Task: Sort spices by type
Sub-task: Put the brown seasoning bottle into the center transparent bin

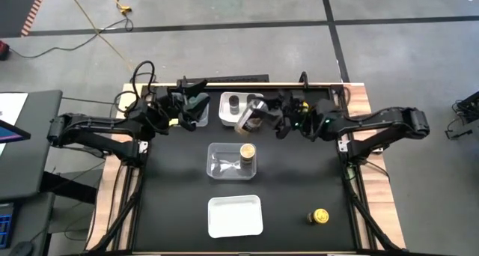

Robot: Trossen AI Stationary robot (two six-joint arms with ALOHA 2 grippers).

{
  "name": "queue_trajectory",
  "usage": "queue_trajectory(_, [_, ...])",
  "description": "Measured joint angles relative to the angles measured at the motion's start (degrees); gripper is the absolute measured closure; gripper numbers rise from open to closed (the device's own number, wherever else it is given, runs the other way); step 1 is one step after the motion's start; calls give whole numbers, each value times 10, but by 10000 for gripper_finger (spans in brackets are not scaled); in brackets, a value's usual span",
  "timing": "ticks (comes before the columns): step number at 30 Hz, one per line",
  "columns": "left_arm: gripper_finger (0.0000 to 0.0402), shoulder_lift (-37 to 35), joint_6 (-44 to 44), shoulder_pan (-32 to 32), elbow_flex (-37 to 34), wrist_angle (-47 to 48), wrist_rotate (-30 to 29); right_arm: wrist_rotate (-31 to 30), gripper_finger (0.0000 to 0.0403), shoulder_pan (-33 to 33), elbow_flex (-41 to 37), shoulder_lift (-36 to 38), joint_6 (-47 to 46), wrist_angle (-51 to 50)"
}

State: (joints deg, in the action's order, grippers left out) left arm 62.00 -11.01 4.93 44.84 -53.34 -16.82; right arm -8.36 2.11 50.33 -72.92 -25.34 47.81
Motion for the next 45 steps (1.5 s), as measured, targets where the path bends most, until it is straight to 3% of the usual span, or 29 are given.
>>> queue_trajectory(10, [58, 0, -30, 0, 0, 12, 0, 8, 105, 21, 0, 49, 18, -72])
queue_trajectory(18, [58, 0, -80, 0, 0, 72, 0, -23, 105, 19, 0, 121, 1, -389])
queue_trajectory(25, [58, 0, -83, 0, 0, 121, 0, -95, 105, -16, 0, 176, -16, -543])
queue_trajectory(31, [58, 0, -83, 0, 0, 125, 0, -159, 105, -58, 0, 197, -103, -686])
queue_trajectory(34, [58, 0, -83, 0, 0, 135, 0, -146, 105, -73, 0, 196, -170, -764])
queue_trajectory(40, [58, 0, -91, 0, 0, 162, 0, -39, 105, -75, 0, 148, -285, -971])
queue_trajectory(45, [58, 0, -97, 0, 0, 181, 0, 44, 105, -73, 0, 69, -271, -1071])
